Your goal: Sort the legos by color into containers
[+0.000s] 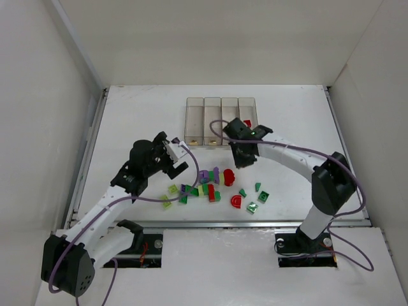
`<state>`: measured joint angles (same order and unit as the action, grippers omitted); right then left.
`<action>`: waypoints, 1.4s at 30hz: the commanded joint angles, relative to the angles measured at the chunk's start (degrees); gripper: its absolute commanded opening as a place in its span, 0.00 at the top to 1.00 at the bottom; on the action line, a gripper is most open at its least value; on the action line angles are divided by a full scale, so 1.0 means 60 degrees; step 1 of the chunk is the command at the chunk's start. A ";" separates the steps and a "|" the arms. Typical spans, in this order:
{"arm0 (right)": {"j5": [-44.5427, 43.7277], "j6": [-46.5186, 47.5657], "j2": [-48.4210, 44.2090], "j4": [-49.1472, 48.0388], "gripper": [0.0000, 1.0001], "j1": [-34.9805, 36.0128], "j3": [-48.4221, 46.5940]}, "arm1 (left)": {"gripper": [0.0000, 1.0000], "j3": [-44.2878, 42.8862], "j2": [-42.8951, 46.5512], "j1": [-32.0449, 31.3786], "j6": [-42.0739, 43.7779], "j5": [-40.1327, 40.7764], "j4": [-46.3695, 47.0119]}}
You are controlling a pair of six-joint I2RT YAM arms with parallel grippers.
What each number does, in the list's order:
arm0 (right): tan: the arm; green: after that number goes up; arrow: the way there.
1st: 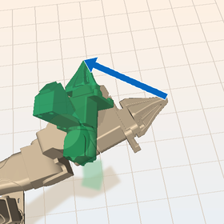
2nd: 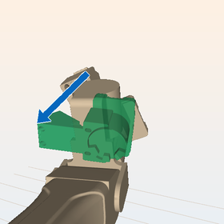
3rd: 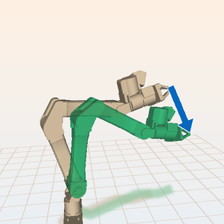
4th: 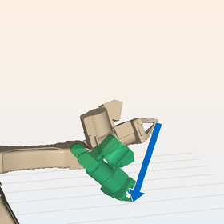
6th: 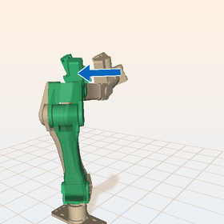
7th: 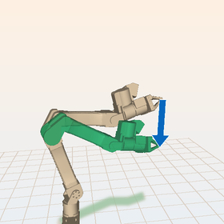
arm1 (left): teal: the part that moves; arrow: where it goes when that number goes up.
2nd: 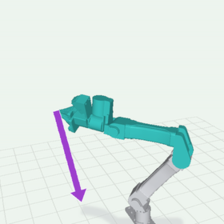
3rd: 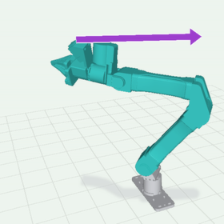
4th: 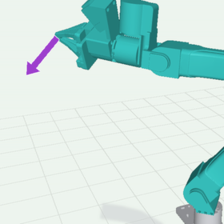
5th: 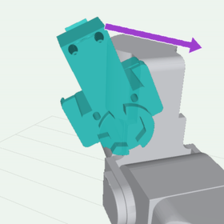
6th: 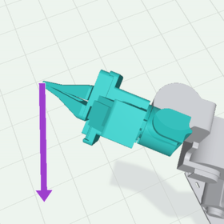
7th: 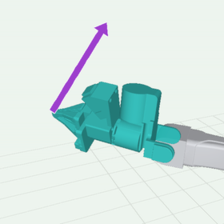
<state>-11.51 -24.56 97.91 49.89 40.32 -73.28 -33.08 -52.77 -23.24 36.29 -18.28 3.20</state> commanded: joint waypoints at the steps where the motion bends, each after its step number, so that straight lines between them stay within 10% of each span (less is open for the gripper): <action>1: -0.0953 -0.0199 -0.0702 0.0007 1.00 -0.0490 -0.1335 | 0.01 -0.0535 -0.0095 0.0095 -0.0146 -0.0381 -0.0006; 14: -0.0630 0.0841 0.2856 -0.0478 0.88 -0.2940 -0.5671 | 0.01 -0.1165 -0.0697 0.0095 0.0206 -0.1040 -0.0797; 21: -0.0046 0.1353 0.3487 -0.0098 0.28 -0.3204 -0.7049 | 0.01 -0.1254 -0.0784 0.0095 0.0206 -0.0952 -0.0988; 27: -0.0235 0.1178 0.1399 -0.0342 0.06 -0.3204 -0.5106 | 0.01 -0.1254 -0.0697 0.0095 0.0206 -0.0952 -0.0988; 37: 0.1098 0.2012 0.3235 -0.0113 0.10 -0.3438 -0.7063 | 0.01 -0.0991 -0.0390 0.0095 -0.0145 -0.1128 -0.0563; 42: 0.0747 0.1370 0.2376 -0.0725 0.13 -0.3335 -0.5618 | 0.01 -0.0786 -0.0023 0.0095 -0.0146 -0.0938 -0.0884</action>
<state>-6.55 -14.41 116.36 46.59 19.94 -109.93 -37.65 -55.27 -22.76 36.21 -23.35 -2.50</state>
